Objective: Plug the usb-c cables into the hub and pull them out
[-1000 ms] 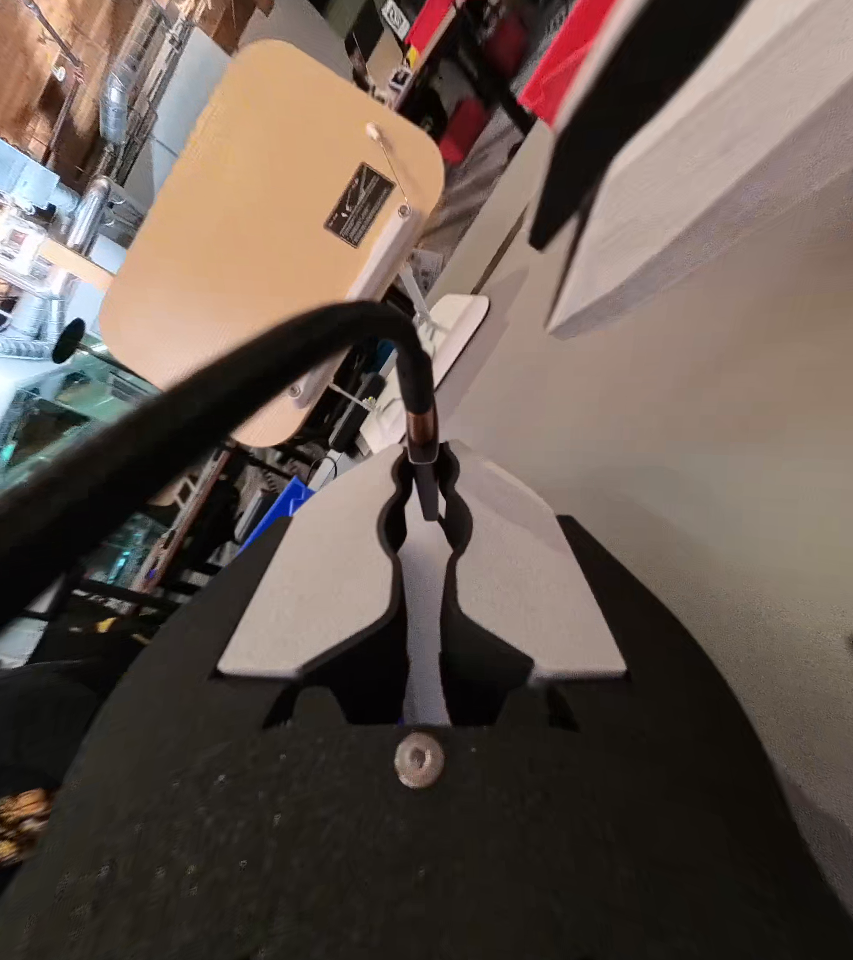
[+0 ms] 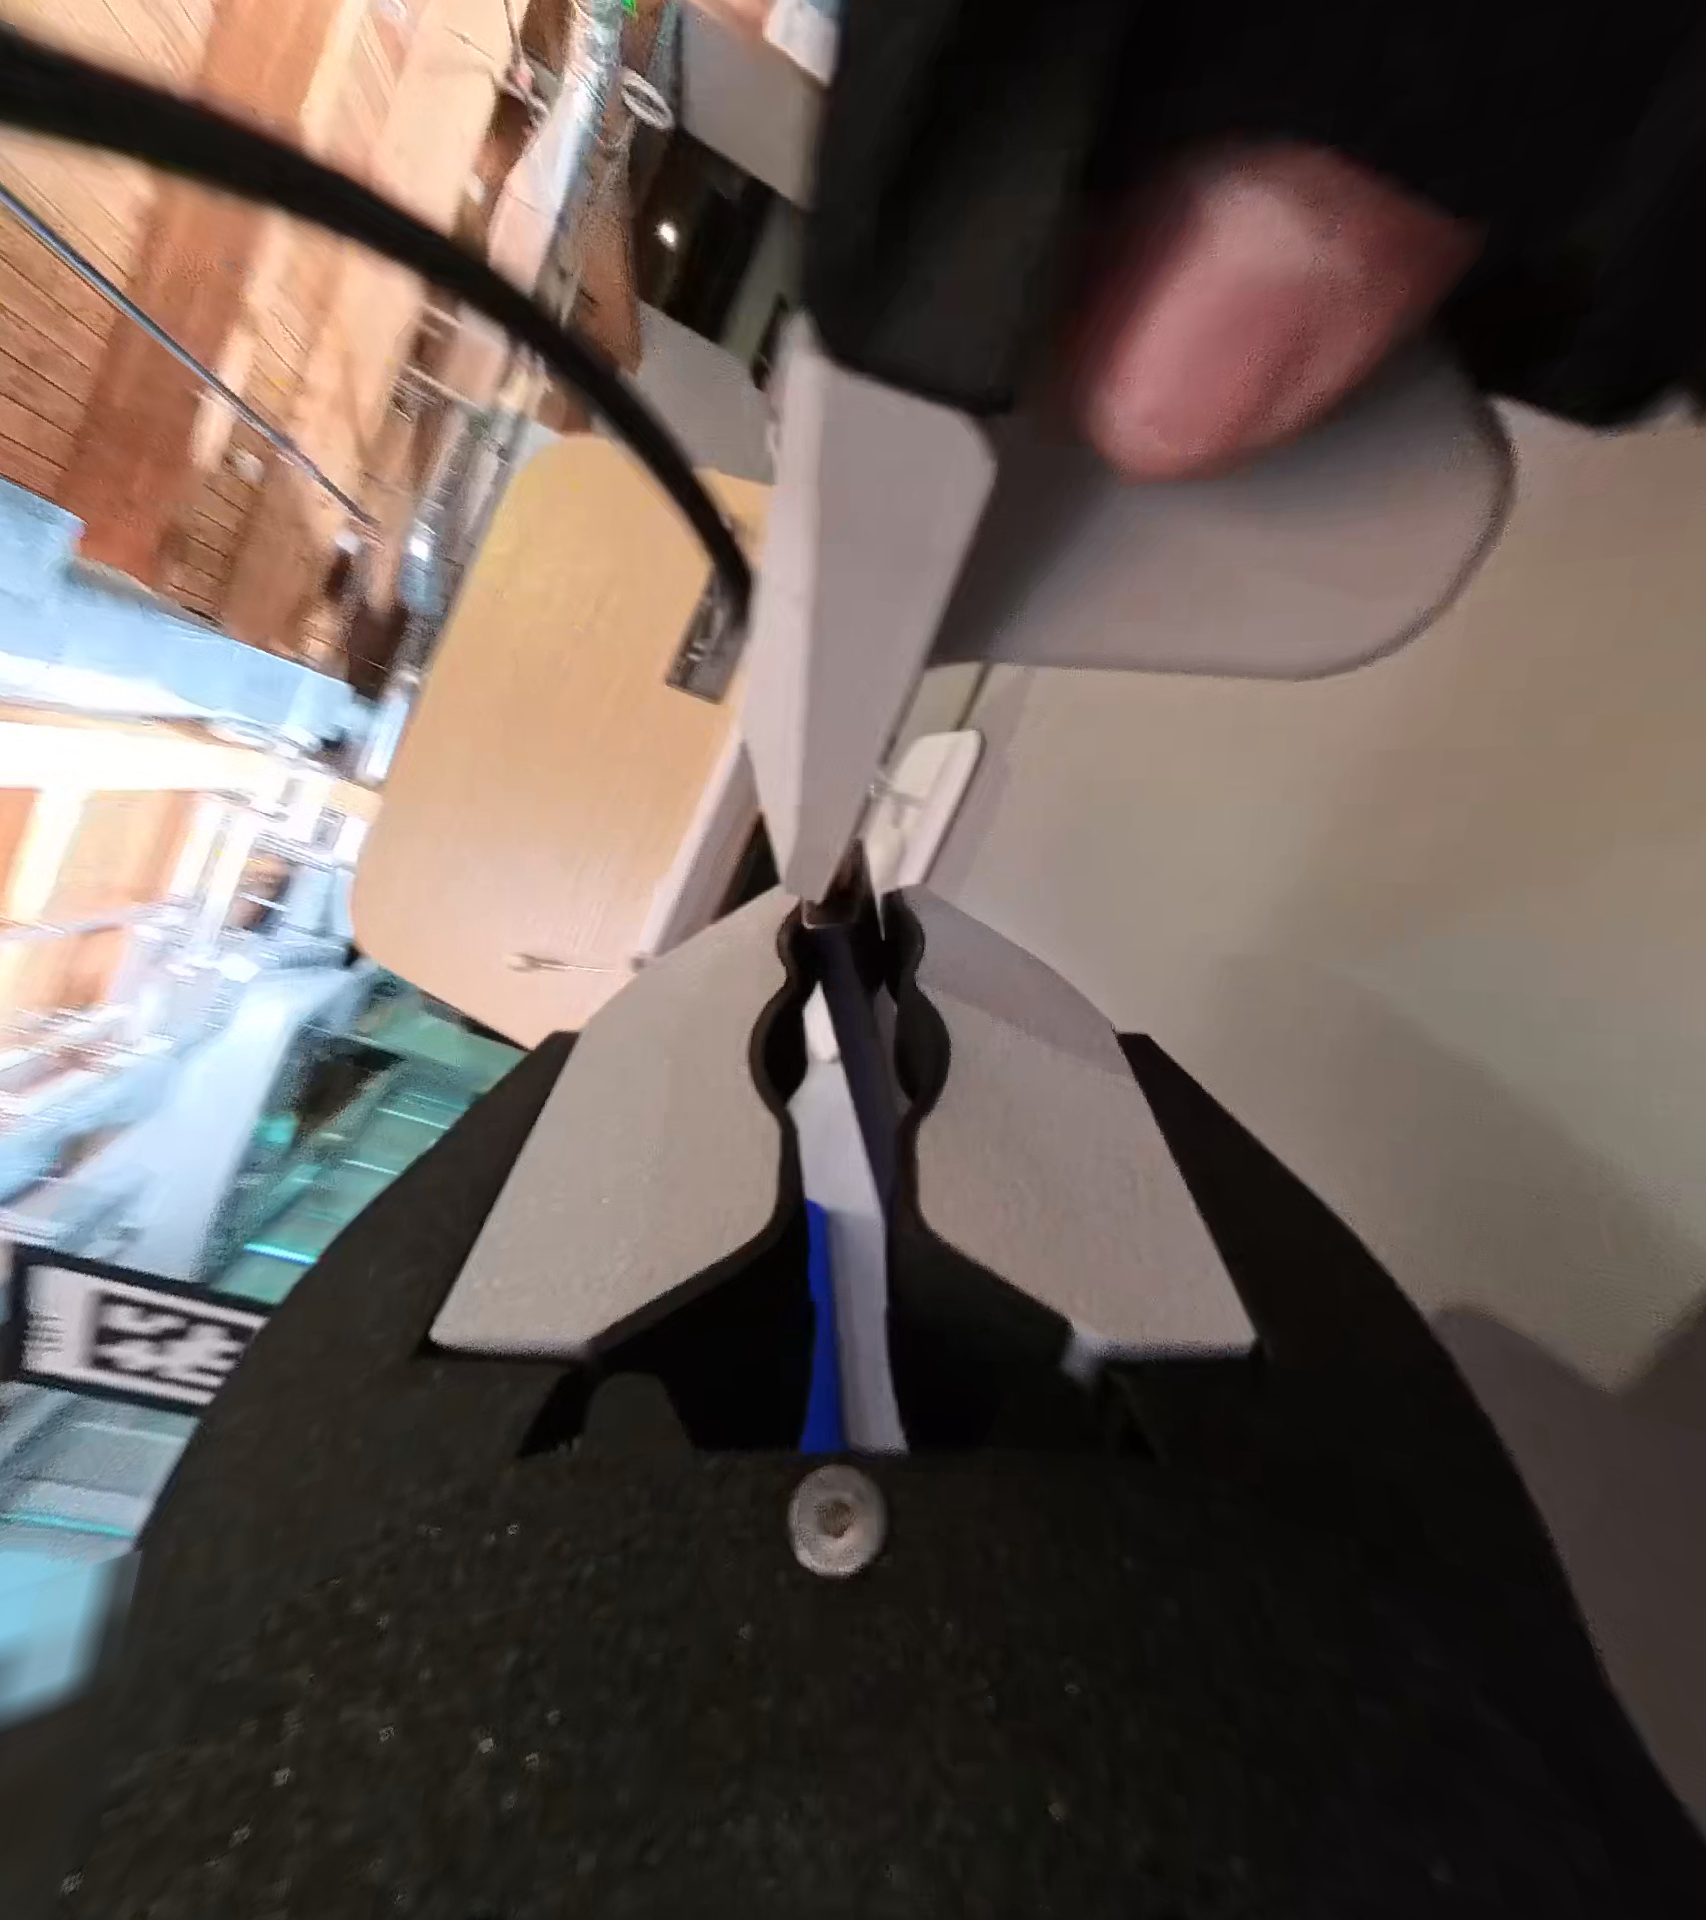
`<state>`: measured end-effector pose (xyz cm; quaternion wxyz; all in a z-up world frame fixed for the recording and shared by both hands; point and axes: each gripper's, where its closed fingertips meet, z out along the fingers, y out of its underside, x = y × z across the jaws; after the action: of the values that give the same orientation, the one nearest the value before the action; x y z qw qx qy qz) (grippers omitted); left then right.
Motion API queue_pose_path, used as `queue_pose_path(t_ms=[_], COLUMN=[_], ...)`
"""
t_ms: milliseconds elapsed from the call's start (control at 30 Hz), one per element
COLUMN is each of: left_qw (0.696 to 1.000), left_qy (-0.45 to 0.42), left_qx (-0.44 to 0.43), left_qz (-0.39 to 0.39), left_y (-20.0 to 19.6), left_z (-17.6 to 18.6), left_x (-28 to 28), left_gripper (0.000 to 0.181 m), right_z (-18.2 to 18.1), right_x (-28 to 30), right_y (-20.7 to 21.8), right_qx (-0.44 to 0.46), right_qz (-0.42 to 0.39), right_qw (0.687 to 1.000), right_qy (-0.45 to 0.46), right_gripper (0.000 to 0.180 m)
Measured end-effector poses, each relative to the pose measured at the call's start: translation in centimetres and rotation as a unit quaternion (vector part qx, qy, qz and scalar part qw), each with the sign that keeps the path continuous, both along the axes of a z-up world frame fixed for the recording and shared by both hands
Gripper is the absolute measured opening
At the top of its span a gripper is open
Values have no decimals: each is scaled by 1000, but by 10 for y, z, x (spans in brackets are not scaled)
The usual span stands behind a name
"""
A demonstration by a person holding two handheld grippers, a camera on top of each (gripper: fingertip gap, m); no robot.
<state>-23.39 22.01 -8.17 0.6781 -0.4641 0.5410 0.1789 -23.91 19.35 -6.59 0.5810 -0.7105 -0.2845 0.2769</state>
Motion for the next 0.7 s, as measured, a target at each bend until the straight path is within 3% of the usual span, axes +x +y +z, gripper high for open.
queue_pose_path(t_ms=[67,167,600,700], left_qw=[999,999,998,978], left_qy=[-8,25,12,9], left_qx=[-43,-22,-55,-149], left_qz=[-2,17,19,142], left_y=[4,8,11,61], left_z=[-3,-5,-5,-35], left_x=[0,-2,0,-63], left_gripper=[10,11,10,10], right_z=[-3,-6,-6,29], right_x=[2,3,7,34], right_y=[2,6,8,8], right_qx=[-5,-2,-36,-23], right_qz=[-5,-15,-28,-55], right_qw=[1000,999,998,998], right_qy=[-6,-29,-34,4], right_gripper=[12,11,11,12])
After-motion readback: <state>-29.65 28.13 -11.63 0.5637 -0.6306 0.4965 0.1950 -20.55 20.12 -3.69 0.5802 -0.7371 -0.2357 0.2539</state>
